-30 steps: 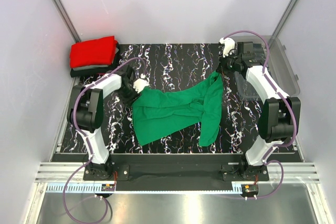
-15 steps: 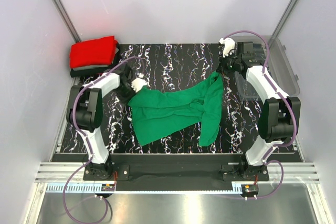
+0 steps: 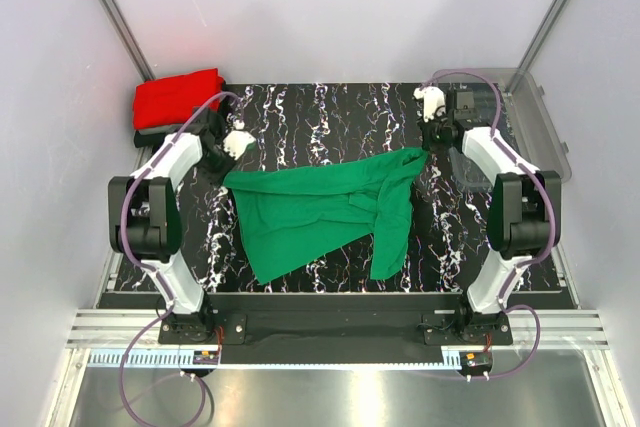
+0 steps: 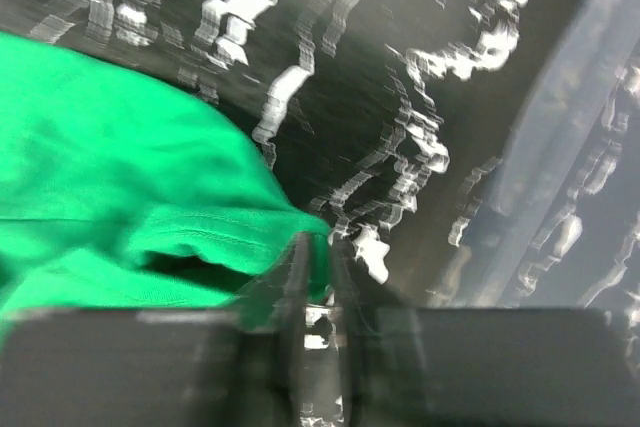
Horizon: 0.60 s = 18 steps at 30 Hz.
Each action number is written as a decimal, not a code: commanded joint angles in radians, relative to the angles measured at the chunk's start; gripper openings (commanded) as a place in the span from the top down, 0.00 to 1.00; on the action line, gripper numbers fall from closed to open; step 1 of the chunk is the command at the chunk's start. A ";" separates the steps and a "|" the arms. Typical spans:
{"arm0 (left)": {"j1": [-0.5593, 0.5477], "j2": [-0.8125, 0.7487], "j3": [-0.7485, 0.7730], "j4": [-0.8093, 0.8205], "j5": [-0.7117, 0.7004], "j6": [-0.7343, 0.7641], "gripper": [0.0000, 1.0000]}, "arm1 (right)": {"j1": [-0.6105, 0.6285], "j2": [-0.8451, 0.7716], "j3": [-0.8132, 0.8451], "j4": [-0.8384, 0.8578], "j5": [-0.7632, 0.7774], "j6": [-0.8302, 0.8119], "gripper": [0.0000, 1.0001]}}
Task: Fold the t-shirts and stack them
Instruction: Flatten the tshirt out
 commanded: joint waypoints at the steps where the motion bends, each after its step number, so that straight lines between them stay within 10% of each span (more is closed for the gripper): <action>1: -0.003 0.023 0.077 0.003 -0.005 -0.055 1.00 | -0.033 0.027 0.017 0.033 0.107 -0.036 0.75; 4: -0.006 0.031 0.114 -0.005 0.008 -0.075 1.00 | -0.031 0.015 0.043 0.019 0.118 -0.078 0.57; 9: -0.019 0.034 0.126 -0.014 0.005 -0.082 1.00 | 0.029 -0.141 0.014 -0.077 -0.175 -0.280 0.56; 18: -0.031 0.034 0.097 -0.016 0.017 -0.118 1.00 | 0.230 -0.160 -0.135 -0.160 -0.267 -0.423 0.61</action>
